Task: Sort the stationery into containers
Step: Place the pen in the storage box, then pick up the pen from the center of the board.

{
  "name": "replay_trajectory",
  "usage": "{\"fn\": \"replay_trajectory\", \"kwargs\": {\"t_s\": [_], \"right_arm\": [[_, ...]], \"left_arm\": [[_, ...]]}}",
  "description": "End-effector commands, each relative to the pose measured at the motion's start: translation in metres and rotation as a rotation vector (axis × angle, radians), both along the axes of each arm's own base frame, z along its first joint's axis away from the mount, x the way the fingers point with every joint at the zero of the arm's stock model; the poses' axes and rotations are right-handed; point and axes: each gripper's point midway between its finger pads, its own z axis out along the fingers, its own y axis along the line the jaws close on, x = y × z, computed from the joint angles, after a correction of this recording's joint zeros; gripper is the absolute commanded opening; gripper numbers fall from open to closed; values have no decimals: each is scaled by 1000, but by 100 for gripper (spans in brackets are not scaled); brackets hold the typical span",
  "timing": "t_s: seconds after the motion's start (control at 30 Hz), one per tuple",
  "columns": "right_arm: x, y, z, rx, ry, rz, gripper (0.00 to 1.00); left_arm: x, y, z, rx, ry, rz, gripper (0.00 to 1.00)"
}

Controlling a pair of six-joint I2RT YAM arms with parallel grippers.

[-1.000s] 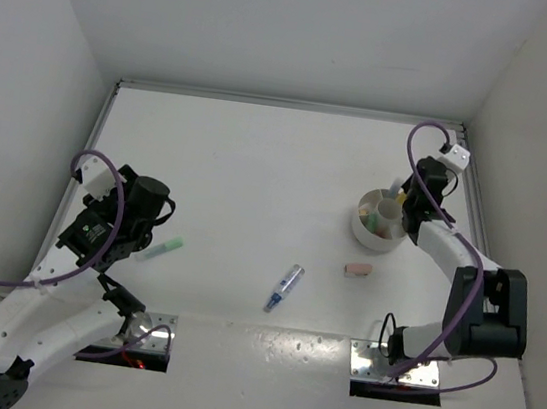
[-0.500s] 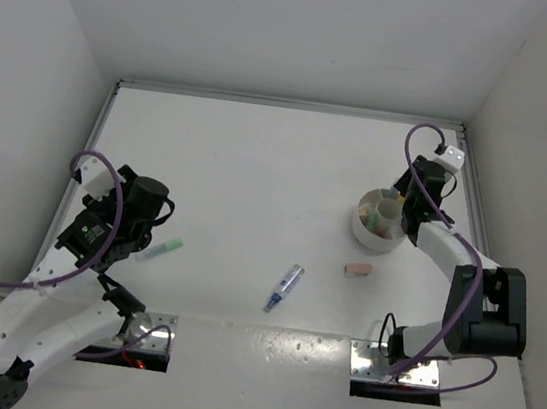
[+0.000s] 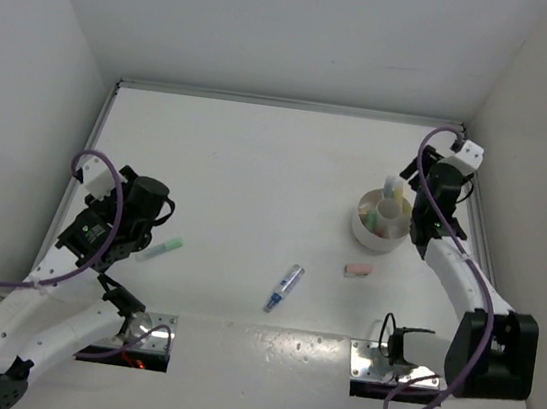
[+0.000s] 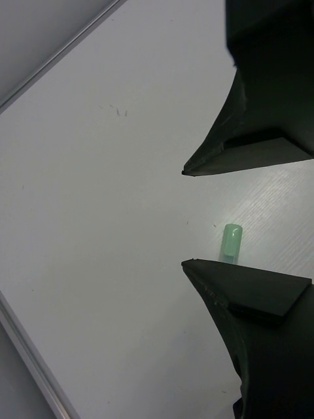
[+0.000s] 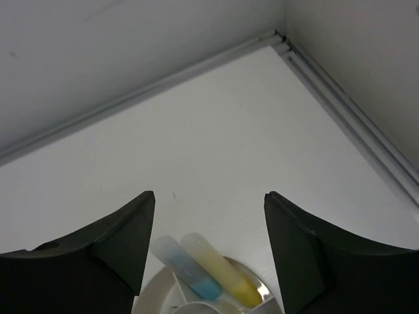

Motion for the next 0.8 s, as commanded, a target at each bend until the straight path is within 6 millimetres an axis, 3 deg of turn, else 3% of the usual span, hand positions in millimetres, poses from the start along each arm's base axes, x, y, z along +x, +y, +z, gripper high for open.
{"fn": "replay_trajectory", "kwargs": {"t_s": [0.0,0.07,0.1,0.13,0.2,0.23,0.3,0.33,0.37,0.4,0.43,0.5,0.53,0.57,0.67,0.77], "right_arm": [[-5,-1,54,-36,-157,14,69],[-4,10,57,-46,-161,88,70],[-2,37,62,-65,-151,261,68],[1,62,80,-96,-172,423,62],[-5,126,82,-208,-145,832,37],[-23,183,82,-144,-129,1212,19],[-39,230,76,-15,-49,1497,13],[-47,272,107,-101,-128,1694,9],[-53,291,50,2,114,1771,9],[-54,306,34,-66,172,1815,9],[-63,341,35,-181,142,1919,13],[-71,368,-9,-203,254,1988,47],[-84,392,-16,-260,245,2041,57],[-90,403,-30,-299,262,2063,67],[-104,444,-55,-438,269,2124,70],[-116,470,-67,-513,253,2167,70]], "left_arm": [[4,-5,-3,-28,4,-10,59],[7,-6,-3,-29,10,-6,55],[7,-6,-3,-29,10,-6,44],[6,-6,1,-31,7,-6,34],[4,0,10,-7,4,8,17],[1,2,11,-1,1,15,2],[-4,6,20,-3,-25,17,0],[-5,7,22,-9,-36,17,0],[-5,7,22,-9,-36,17,0],[-8,9,23,-11,-40,17,0],[-8,6,22,-20,-35,6,0],[-12,7,12,-22,-1,7,20],[-12,5,11,-29,3,-1,35],[-15,4,7,-27,25,-10,64],[-27,4,2,-67,54,-16,82],[-46,-3,-24,-222,100,19,86]]}}
